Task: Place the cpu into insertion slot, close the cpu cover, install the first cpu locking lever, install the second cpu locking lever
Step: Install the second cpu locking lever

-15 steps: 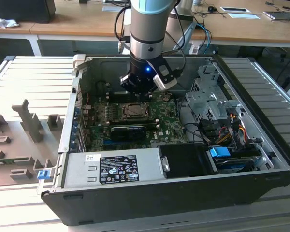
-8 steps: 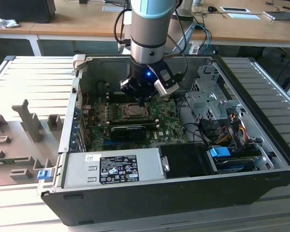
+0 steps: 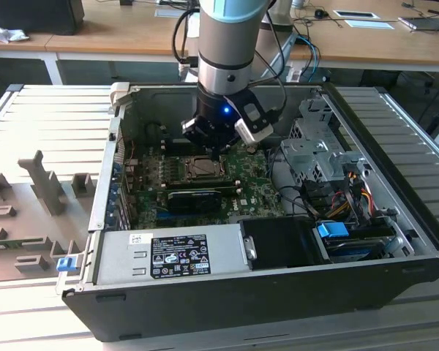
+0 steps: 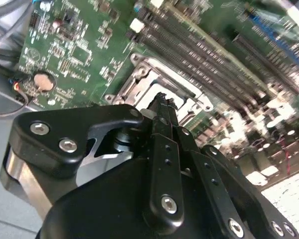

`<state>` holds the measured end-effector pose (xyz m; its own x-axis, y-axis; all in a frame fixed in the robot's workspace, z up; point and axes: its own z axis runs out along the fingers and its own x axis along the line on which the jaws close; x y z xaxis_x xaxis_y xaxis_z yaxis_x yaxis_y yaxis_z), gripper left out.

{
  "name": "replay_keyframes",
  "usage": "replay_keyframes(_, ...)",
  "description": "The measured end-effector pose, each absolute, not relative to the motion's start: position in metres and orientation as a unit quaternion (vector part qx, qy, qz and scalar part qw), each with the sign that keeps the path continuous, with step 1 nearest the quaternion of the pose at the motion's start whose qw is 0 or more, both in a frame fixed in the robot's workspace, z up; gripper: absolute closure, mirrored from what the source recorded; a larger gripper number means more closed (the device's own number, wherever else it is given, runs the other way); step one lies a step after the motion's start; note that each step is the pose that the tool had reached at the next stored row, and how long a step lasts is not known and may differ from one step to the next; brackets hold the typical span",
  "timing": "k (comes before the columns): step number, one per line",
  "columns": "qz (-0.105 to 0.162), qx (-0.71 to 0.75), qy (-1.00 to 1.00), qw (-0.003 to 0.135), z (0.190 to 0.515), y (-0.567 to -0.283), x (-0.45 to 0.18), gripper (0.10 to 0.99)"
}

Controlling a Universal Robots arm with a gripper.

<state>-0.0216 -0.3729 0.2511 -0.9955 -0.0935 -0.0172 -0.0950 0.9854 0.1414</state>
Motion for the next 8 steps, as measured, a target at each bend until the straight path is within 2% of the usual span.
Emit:
replay_keyframes(4, 0.075, -0.047, 0.996, -0.003, 0.249, -0.384, -0.022, 0.98)
replay_keyframes(8, 0.079, -0.048, 0.996, -0.004, 0.245, -0.39, -0.026, 0.98)
